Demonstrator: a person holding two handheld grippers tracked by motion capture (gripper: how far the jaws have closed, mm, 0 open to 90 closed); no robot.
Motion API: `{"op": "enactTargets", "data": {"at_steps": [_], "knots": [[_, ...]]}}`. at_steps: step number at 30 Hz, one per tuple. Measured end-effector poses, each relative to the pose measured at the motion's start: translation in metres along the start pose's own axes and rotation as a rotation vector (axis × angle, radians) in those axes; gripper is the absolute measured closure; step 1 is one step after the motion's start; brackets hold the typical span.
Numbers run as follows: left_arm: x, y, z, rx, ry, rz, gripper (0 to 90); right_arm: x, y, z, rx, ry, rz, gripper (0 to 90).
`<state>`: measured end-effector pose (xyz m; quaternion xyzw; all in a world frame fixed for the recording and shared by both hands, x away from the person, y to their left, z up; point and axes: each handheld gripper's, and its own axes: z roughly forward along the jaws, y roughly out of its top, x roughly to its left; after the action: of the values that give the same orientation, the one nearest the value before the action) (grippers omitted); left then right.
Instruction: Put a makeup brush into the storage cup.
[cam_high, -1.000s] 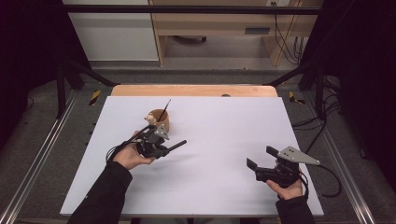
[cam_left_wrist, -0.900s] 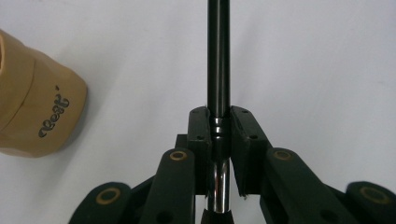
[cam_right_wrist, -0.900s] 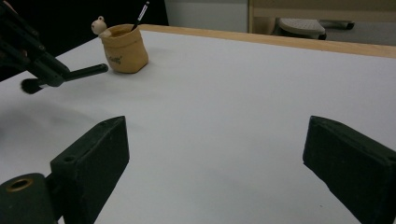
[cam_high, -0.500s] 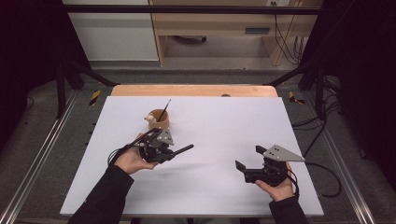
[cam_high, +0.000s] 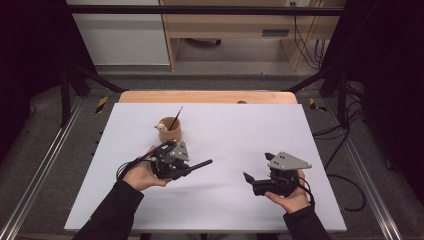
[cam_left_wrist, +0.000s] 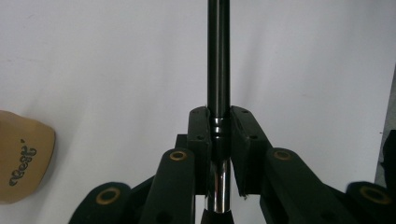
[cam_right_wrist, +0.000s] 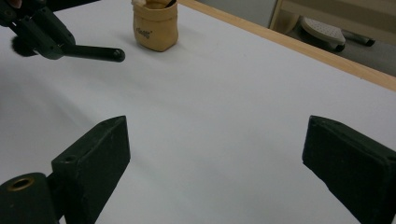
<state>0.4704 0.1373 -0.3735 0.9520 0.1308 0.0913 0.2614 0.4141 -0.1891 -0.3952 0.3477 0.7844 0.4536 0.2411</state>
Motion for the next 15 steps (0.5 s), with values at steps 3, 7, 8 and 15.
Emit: {"op": "enactTargets", "data": {"at_steps": [3, 7, 8, 15], "knots": [[0.0, 0.001, -0.001, -0.003, -0.006, 0.01, 78.6, 0.004, 0.006, 0.0, 0.015, 0.002, -0.037, 8.2], [-0.002, 0.003, -0.001, -0.009, -0.012, 0.019, 78.6, 0.009, 0.014, 0.0, 0.03, 0.013, -0.079, 8.2], [-0.003, 0.004, -0.001, -0.012, -0.013, 0.02, 78.6, 0.01, 0.016, 0.001, 0.035, 0.013, -0.088, 8.2], [-0.006, 0.007, -0.001, -0.012, -0.024, 0.032, 78.6, 0.02, 0.027, 0.005, 0.07, 0.011, -0.165, 8.2]]}}
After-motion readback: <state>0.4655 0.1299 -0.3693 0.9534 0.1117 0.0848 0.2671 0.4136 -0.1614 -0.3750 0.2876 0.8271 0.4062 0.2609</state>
